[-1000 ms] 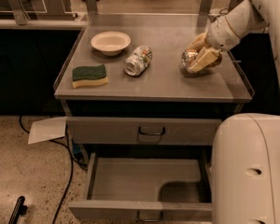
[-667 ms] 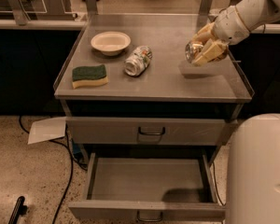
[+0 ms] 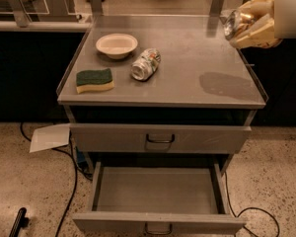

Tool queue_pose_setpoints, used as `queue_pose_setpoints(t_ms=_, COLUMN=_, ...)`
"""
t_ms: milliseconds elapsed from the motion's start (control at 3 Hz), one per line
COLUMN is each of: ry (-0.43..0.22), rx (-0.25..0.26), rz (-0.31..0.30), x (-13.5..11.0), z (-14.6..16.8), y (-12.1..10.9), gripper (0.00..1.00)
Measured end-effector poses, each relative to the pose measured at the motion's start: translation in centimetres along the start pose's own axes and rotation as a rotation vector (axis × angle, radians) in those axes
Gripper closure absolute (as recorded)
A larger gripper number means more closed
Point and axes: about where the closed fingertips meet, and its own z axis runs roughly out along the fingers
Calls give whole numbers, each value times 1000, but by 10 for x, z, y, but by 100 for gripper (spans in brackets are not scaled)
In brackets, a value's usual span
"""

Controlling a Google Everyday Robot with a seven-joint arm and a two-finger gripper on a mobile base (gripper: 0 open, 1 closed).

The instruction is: Place orange can into middle drawer

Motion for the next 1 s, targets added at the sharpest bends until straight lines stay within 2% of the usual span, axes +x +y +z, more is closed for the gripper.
queue_pose_setpoints(t_ms=333, ry=-6, rx=52, rz=31, x=4, z=-8, y=9, gripper=100)
queue_pose_setpoints(t_ms=667, ry=-7, rx=52, rz=31, x=5, z=-8, y=9, gripper=100)
queue_pose_setpoints(t_ms=1000, ry=-32, rx=53, rz=3, x=-3, z=-4, y=12, gripper=100)
